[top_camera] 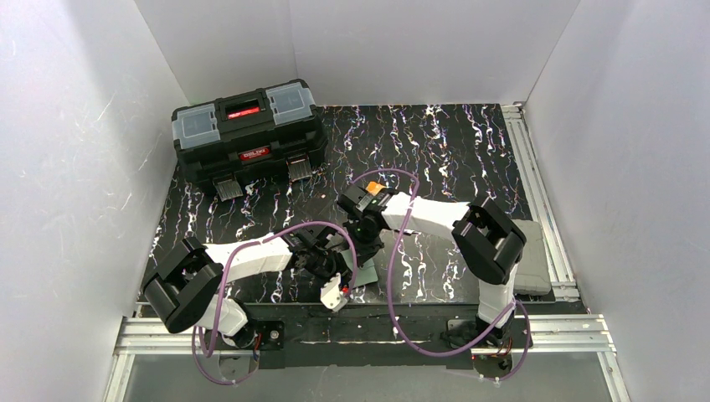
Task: Put the credit cards into the card holder
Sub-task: Close the card holder at the center of the board.
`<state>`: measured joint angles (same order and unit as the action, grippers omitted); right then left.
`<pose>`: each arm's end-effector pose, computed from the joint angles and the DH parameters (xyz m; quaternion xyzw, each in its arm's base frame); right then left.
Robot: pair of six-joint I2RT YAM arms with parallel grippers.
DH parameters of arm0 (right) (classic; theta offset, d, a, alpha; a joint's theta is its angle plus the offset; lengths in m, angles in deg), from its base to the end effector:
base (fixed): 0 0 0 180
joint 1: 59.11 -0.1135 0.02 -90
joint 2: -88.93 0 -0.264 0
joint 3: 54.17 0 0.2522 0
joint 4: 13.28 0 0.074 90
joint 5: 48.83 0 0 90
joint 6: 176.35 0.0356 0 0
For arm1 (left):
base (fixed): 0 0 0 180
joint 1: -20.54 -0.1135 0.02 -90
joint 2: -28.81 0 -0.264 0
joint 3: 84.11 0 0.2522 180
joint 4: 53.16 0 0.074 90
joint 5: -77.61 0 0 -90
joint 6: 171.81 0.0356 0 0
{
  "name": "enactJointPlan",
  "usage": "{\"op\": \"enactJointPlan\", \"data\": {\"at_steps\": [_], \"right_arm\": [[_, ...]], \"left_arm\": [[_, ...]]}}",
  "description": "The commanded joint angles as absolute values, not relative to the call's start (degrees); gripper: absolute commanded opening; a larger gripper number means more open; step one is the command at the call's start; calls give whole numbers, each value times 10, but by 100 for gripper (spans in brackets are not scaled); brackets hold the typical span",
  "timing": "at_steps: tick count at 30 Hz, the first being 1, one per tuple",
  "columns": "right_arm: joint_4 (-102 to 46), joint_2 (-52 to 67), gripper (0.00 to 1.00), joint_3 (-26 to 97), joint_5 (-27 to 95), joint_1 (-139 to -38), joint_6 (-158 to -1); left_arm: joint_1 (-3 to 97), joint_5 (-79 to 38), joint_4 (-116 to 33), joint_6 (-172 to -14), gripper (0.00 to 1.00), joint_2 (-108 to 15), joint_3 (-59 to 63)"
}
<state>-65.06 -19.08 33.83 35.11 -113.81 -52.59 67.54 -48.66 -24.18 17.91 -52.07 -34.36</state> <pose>0.2124 0.3064 0.1743 -0.1874 0.9681 0.1476 0.0768 0.1518 -0.1937 0.1547 0.9027 0.1860 -0.1606 0.3531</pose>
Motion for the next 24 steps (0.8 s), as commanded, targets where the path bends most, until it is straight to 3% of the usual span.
{"op": "enactJointPlan", "data": {"at_steps": [1, 13, 24], "right_arm": [[-653, -196, 1, 296, 360, -1135, -529], [-394, -143, 1, 80, 282, -1105, -491], [-364, -138, 1, 18, 308, -1095, -533]], "left_arm": [[679, -504, -219, 172, 27, -513, -357], [679, -474, -229, 114, 26, -528, -341], [680, -465, -259, 76, 26, -521, -345]]}}
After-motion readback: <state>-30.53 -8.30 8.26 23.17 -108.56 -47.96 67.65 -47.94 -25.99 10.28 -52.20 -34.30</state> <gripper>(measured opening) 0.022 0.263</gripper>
